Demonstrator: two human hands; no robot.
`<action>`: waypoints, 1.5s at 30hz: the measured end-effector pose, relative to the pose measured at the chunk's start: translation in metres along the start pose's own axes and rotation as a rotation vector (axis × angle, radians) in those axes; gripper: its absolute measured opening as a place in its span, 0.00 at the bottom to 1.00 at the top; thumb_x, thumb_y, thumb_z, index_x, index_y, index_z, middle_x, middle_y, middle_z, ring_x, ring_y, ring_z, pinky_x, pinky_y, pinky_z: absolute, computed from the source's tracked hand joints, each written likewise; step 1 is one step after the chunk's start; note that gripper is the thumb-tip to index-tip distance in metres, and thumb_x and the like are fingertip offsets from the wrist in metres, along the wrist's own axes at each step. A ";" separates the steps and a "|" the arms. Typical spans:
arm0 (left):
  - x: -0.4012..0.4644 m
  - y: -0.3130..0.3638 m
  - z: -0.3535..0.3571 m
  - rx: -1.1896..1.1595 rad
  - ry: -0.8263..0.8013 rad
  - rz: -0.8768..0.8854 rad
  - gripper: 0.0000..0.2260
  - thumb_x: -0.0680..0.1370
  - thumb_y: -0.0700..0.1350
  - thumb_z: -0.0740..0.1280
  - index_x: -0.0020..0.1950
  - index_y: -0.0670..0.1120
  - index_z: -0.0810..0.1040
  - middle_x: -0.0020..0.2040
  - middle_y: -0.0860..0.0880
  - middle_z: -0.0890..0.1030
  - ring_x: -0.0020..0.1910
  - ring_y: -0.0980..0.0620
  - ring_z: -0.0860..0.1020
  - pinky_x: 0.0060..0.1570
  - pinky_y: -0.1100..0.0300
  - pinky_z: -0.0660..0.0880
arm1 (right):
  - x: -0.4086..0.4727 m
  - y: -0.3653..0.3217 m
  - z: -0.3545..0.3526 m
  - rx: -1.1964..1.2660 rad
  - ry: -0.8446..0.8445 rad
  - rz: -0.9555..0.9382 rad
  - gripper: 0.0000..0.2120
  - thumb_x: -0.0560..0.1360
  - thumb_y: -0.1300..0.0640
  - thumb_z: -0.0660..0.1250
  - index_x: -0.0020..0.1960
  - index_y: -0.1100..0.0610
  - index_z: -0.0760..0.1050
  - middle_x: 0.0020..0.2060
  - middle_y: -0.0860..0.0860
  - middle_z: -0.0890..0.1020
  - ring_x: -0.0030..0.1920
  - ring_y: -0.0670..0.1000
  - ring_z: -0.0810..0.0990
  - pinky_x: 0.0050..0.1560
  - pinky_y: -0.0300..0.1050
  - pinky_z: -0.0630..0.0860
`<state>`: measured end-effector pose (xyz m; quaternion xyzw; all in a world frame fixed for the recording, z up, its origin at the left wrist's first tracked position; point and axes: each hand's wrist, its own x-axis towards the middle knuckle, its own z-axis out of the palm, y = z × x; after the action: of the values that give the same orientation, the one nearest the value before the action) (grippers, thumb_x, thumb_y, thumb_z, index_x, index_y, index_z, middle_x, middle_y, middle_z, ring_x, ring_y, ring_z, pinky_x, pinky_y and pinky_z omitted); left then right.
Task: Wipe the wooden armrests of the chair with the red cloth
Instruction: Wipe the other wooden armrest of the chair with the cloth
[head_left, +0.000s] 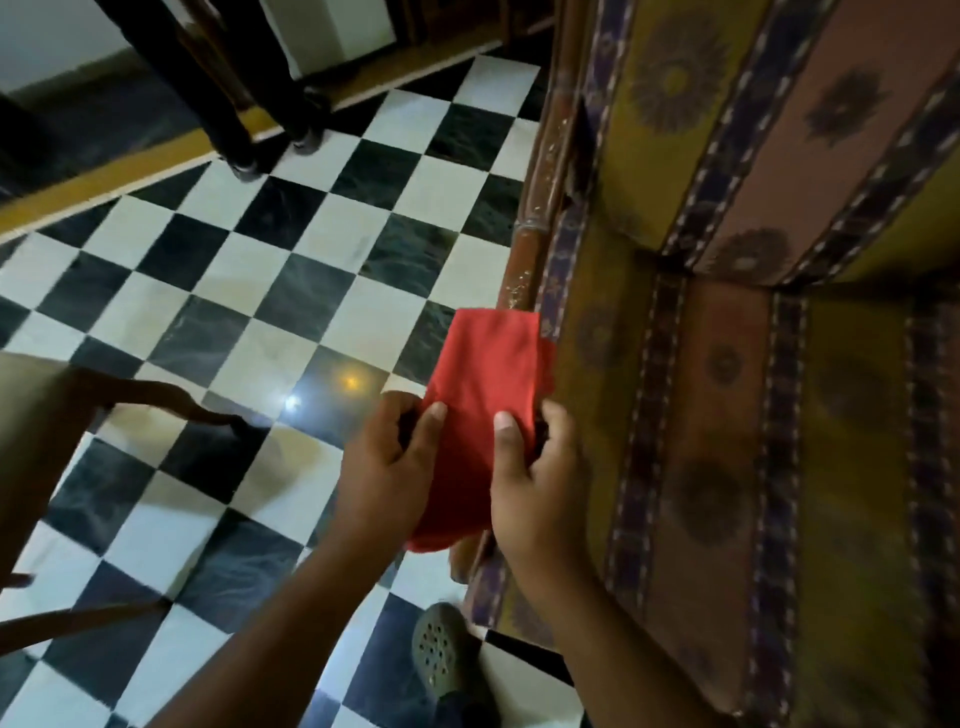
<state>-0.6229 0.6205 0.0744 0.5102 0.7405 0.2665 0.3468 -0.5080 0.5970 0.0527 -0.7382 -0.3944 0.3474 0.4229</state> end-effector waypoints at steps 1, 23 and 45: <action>0.000 -0.010 0.003 0.033 -0.028 -0.027 0.05 0.80 0.53 0.65 0.46 0.56 0.74 0.39 0.58 0.77 0.38 0.62 0.76 0.34 0.66 0.67 | -0.003 0.009 0.004 -0.042 0.005 -0.010 0.16 0.79 0.51 0.67 0.62 0.59 0.75 0.49 0.50 0.80 0.48 0.49 0.78 0.49 0.40 0.71; 0.006 -0.024 0.062 0.889 -0.309 0.640 0.39 0.81 0.66 0.52 0.81 0.45 0.42 0.81 0.43 0.41 0.80 0.40 0.41 0.75 0.41 0.42 | 0.131 0.189 -0.048 -1.068 -0.463 -0.601 0.36 0.78 0.35 0.52 0.77 0.58 0.64 0.78 0.61 0.63 0.77 0.66 0.60 0.73 0.67 0.62; 0.109 0.010 0.074 0.771 -0.399 0.970 0.28 0.83 0.55 0.50 0.81 0.46 0.49 0.82 0.45 0.51 0.82 0.45 0.46 0.79 0.42 0.52 | 0.133 0.228 -0.042 -1.066 -0.386 -0.695 0.39 0.78 0.31 0.52 0.81 0.53 0.54 0.81 0.55 0.52 0.81 0.58 0.51 0.77 0.63 0.54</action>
<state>-0.5851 0.7293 0.0098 0.9142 0.3901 0.0079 0.1100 -0.3474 0.6230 -0.1594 -0.6008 -0.7959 0.0744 0.0091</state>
